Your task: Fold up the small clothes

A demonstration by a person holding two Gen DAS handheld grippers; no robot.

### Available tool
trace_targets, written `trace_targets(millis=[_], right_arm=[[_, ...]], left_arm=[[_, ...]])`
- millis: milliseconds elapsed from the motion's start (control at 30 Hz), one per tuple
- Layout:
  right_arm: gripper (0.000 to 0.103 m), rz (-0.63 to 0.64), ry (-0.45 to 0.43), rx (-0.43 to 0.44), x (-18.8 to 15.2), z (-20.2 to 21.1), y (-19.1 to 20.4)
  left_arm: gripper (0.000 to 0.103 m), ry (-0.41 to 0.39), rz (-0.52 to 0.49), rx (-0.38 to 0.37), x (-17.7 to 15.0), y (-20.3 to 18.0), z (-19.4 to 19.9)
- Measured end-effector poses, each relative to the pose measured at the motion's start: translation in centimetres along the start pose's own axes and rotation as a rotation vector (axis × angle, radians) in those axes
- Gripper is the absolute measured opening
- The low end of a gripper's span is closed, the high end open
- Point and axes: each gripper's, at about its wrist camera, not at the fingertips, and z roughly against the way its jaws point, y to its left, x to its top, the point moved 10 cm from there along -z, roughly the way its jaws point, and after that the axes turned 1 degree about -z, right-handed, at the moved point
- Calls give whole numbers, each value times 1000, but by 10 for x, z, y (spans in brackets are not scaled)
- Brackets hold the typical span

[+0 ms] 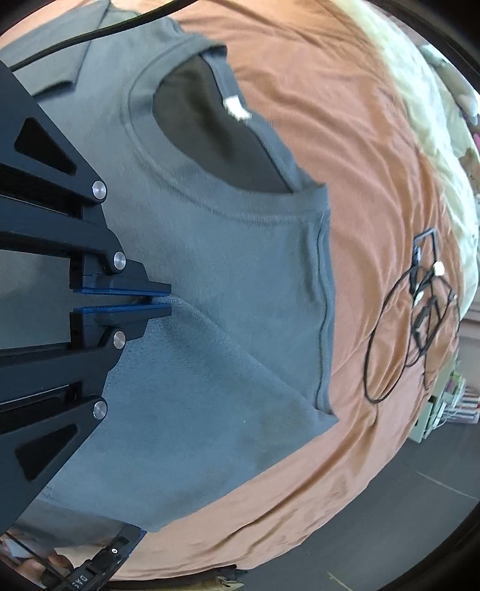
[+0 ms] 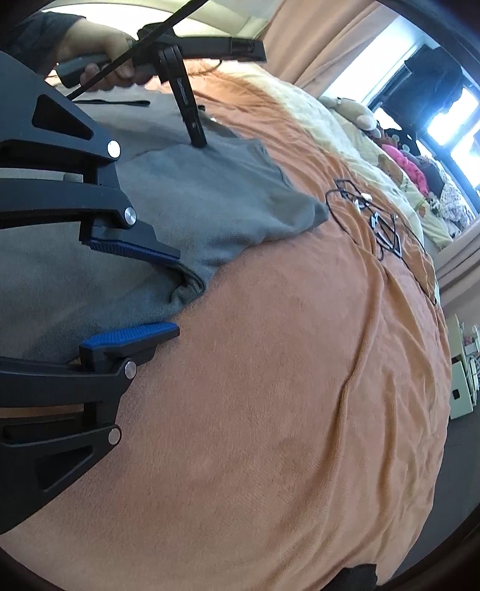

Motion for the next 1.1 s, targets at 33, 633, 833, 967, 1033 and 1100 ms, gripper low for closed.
trace_targets(millis=[33,633,833,967,1033,1100], right_arm=[[26,-1,0,-8,0,0,-1],[24,-76,-35,23,13,22,-20],[26,-43,-28,26,15,24,-24],[26,-10,-20,42,17,27,-26],[26,-14,-22,53,20,29,-29],[26,-26,-27,58,23,29,-33]], left_arm=[[4,0,6,13,-1,4,2],[22,-96,-96,18,47,-54,7],[22,-82,-141,-25,56,-95,-21],[22,-78,-158,-25,66,-107,-40],[22,-83,-158,-28,72,-109,-48],[22,-98,-151,-38,80,-110,-52]])
